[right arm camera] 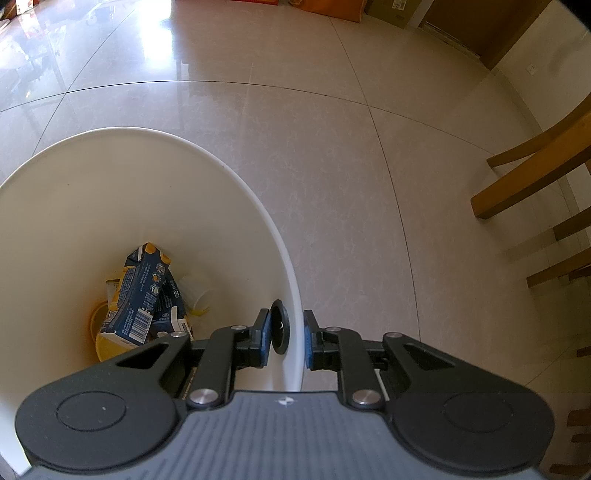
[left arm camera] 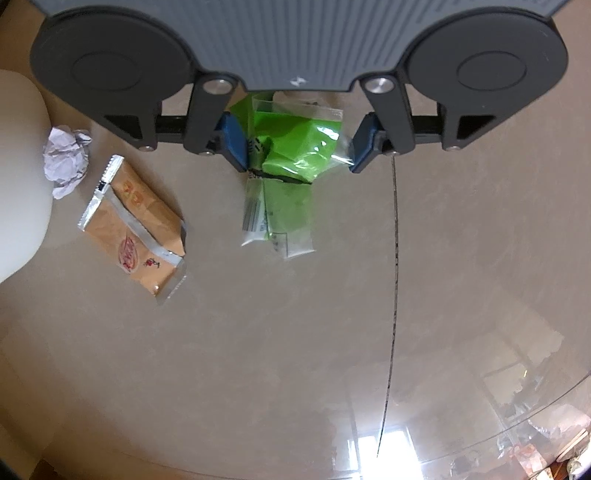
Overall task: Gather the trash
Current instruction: 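Lower the left gripper to the green-and-white packet and grasp it, then lift the green packet over the bin and open the left gripper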
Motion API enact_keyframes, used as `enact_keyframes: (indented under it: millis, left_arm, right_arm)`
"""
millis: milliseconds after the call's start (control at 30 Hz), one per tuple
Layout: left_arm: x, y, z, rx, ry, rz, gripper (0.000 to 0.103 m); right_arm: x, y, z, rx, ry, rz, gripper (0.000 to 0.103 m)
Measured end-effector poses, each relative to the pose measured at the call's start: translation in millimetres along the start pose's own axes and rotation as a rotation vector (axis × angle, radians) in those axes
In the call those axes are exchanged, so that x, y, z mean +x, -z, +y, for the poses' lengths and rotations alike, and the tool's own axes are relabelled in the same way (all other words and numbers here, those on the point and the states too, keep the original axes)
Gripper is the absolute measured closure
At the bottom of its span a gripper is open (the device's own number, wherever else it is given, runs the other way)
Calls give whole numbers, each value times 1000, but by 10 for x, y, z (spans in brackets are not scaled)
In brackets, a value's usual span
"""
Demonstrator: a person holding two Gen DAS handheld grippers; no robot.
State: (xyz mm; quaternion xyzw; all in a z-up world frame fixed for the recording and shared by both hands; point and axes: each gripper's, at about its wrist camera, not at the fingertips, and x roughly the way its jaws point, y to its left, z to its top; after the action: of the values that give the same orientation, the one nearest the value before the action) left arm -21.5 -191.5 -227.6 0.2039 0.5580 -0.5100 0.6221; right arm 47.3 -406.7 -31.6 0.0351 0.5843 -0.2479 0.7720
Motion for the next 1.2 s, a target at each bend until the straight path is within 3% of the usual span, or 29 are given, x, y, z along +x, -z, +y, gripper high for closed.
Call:
enact_keyframes:
  millis: [333,533,767,1000,1200]
  left_arm:
    - [-204,-56,-43,-11,-8,-9,46]
    - [-587,-162,-115,40,-6,7,46]
    - [-1458,-103,-518,115,38,-10,46]
    - [-2359,-292,-1000,196,78,-24,46]
    - [-3042,-559,-1431,239,162,-114,45]
  right_arm:
    - [-3,-17,-7,8,-3,2,83]
    - [4,-39,-29,37,-15,12,83]
    - [10,-35,-54,58,-31,14,83]
    - [3,-27,-84,74,-46,16,83]
    - [4,-23,-84,74,-51,16,83]
